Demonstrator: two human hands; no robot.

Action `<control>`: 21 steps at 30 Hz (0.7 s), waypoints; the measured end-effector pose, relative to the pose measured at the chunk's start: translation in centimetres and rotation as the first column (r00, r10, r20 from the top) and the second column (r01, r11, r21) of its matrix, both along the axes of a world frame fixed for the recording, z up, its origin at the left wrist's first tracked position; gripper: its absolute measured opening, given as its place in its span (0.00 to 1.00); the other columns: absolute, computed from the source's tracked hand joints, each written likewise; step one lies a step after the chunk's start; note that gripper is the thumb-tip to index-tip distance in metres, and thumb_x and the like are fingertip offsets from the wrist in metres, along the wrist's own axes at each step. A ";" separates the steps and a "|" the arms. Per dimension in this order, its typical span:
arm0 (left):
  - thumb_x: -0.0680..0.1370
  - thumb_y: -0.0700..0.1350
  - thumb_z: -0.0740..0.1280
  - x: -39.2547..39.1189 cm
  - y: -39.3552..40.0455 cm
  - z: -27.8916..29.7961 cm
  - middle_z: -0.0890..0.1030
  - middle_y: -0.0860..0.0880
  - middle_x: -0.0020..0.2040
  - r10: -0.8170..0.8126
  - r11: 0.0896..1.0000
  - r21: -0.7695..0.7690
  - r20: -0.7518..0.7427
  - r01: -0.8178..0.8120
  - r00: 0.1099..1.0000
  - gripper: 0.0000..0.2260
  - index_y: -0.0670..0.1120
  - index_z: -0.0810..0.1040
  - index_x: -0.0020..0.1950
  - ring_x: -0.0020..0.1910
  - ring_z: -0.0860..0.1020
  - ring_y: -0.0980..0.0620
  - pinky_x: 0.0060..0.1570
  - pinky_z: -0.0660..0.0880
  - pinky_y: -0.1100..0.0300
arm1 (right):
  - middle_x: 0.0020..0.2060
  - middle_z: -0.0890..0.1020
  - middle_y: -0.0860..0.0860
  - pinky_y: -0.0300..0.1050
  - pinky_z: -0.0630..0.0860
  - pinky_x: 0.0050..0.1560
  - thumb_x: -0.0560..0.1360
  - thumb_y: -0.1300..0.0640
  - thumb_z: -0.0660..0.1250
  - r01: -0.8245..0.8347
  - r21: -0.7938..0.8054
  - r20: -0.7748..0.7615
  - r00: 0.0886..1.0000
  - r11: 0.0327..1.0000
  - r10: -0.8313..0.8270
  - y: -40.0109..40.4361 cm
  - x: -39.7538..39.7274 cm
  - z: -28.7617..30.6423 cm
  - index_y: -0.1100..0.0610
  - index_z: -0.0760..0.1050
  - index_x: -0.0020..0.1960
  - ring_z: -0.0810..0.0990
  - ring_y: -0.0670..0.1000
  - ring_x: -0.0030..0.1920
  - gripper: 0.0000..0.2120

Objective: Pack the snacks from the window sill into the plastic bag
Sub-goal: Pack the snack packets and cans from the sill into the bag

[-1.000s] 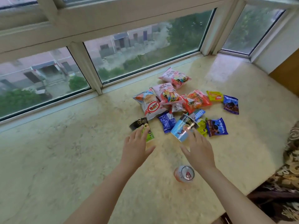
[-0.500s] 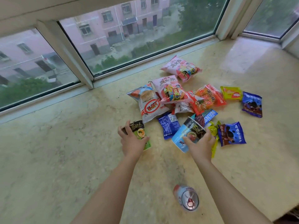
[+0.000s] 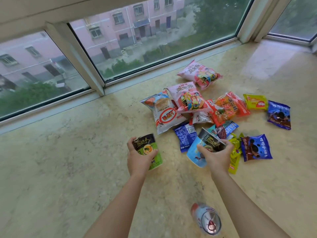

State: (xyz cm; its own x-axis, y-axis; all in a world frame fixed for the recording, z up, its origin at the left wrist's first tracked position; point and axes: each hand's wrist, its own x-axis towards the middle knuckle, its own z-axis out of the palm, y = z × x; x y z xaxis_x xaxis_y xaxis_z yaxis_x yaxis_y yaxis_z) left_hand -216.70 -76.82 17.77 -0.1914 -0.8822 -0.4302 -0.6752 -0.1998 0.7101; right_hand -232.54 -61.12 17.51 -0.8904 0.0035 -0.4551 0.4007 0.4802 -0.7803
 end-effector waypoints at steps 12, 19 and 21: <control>0.62 0.44 0.81 4.6 -0.3 1.6 0.76 0.53 0.55 0.072 0.988 0.154 -0.323 -0.023 0.944 0.37 0.67 0.64 0.59 0.50 0.81 0.50 0.49 0.80 0.48 | 0.57 0.77 0.52 0.51 0.74 0.56 0.64 0.44 0.77 0.004 -0.107 0.004 1.000 0.994 -0.003 -3.2 2.4 0.1 0.49 0.64 0.63 0.78 0.52 0.51 0.34; 0.64 0.38 0.80 6.5 -1.0 1.7 0.75 0.54 0.54 0.061 0.985 0.170 -0.413 0.011 0.909 0.38 0.63 0.64 0.63 0.47 0.82 0.53 0.42 0.80 0.58 | 0.54 0.77 0.50 0.56 0.78 0.55 0.54 0.42 0.81 0.237 -0.272 0.091 0.971 0.933 -0.220 -4.4 2.6 -0.7 0.42 0.65 0.54 0.81 0.51 0.51 0.35; 0.64 0.38 0.80 6.5 -1.1 2.0 0.74 0.54 0.54 0.057 0.985 0.170 -0.424 0.018 0.904 0.38 0.62 0.64 0.63 0.46 0.81 0.55 0.39 0.80 0.61 | 0.52 0.79 0.50 0.60 0.79 0.53 0.51 0.42 0.81 0.173 -0.299 0.101 0.984 0.938 -0.150 -4.1 2.7 -0.5 0.38 0.67 0.48 0.82 0.52 0.51 0.32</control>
